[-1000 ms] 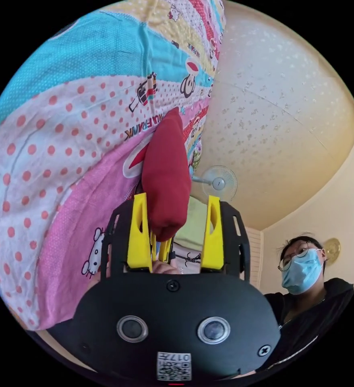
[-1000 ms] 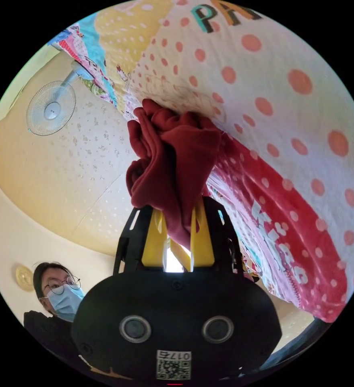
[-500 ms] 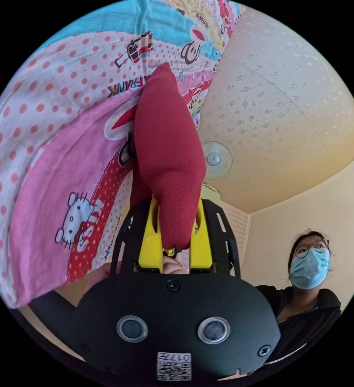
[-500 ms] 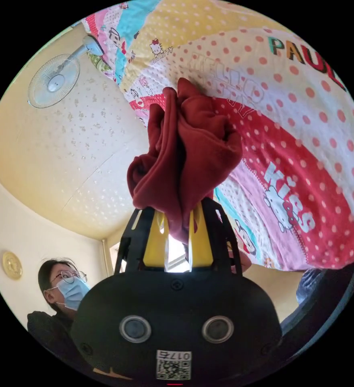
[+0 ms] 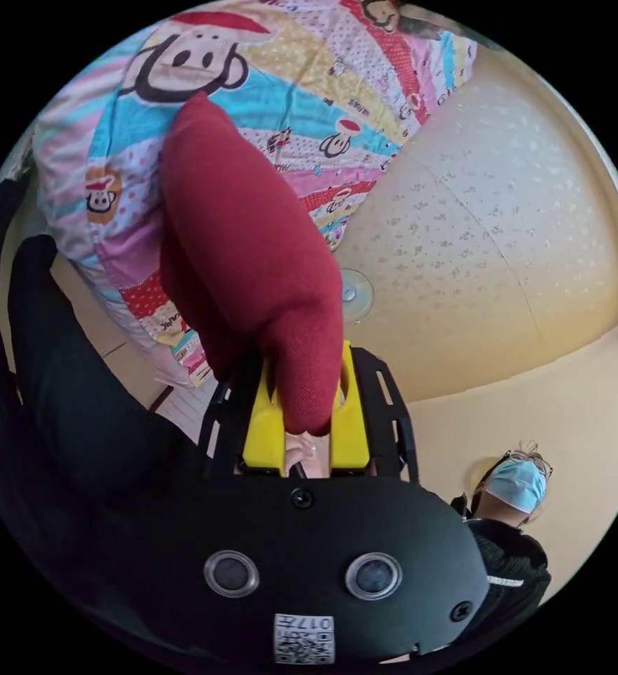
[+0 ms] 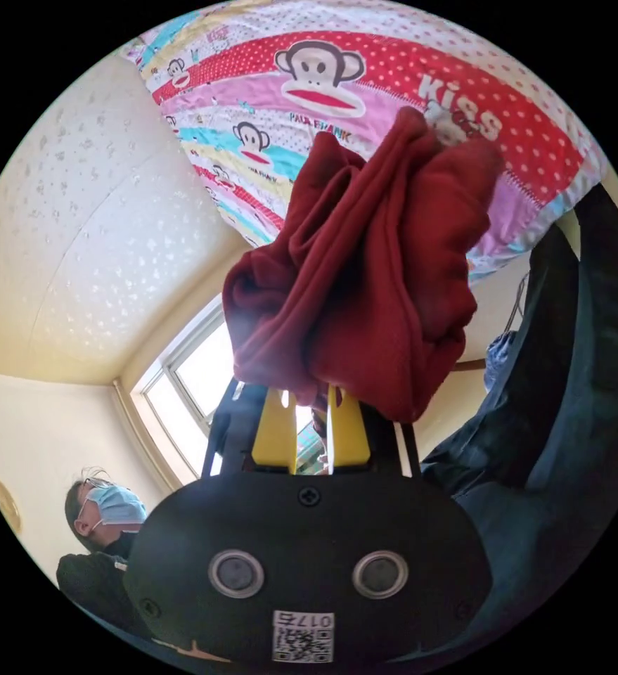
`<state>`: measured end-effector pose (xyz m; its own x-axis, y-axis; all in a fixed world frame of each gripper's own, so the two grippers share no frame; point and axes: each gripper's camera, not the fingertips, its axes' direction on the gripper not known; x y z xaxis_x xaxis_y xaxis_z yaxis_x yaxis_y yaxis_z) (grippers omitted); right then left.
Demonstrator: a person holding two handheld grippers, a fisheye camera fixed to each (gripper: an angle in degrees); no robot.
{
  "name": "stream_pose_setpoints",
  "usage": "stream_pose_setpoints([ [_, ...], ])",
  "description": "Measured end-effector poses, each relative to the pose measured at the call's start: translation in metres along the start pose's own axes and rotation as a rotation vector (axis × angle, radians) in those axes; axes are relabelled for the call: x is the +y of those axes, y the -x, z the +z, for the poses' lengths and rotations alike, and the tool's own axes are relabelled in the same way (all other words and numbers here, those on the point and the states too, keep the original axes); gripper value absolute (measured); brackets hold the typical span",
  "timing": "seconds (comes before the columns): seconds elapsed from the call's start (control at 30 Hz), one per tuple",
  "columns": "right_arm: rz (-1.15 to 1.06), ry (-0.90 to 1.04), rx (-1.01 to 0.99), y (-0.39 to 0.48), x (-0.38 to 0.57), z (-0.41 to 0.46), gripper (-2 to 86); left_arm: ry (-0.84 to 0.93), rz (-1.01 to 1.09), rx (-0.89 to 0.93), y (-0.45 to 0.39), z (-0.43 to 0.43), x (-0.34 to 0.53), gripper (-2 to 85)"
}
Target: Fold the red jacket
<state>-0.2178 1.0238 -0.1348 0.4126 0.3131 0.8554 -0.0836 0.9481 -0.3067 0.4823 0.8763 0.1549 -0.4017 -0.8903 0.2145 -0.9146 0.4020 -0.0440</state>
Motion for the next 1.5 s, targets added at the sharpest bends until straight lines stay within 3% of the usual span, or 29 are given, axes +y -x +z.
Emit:
stream_pose_setpoints([
  [0.2,-0.074,0.217,-0.033,0.092,-0.024,0.141,1.8,-0.159,0.254,0.071,-0.152,-0.07,-0.026,9.1],
  [0.37,-0.273,0.452,-0.165,0.222,-0.022,0.29,1.9,-0.218,0.601,0.154,-0.369,-0.138,-0.063,8.9],
  [0.57,-0.697,0.736,-0.419,0.396,0.027,0.438,4.1,-0.245,1.214,-0.028,-0.631,-0.194,-0.034,9.2],
  [0.67,-0.851,0.805,-0.413,0.431,0.004,0.501,6.1,-0.351,1.273,-0.149,-0.665,-0.219,-0.068,9.1],
  [0.8,-0.713,0.729,-0.313,0.377,-0.094,0.574,7.6,-0.426,1.085,-0.14,-0.608,-0.258,-0.194,8.5],
  [0.9,-0.591,0.612,-0.151,0.287,-0.186,0.597,8.1,-0.49,0.883,-0.122,-0.49,-0.29,-0.315,9.1],
  [1.0,-0.32,0.492,0.032,0.168,-0.269,0.585,8.5,-0.53,0.545,-0.024,-0.326,-0.306,-0.404,10.8],
  [1.07,-0.245,0.489,-0.045,0.125,-0.285,0.575,8.6,-0.595,0.548,0.087,-0.238,-0.309,-0.399,10.3],
  [1.2,-0.366,0.592,-0.122,0.14,-0.284,0.577,9.5,-0.594,0.672,0.103,-0.2,-0.3,-0.366,8.5],
  [1.5,-0.32,0.496,0.059,0.192,-0.249,0.519,2.9,-0.57,0.636,-0.24,-0.188,-0.22,-0.299,2.3],
])
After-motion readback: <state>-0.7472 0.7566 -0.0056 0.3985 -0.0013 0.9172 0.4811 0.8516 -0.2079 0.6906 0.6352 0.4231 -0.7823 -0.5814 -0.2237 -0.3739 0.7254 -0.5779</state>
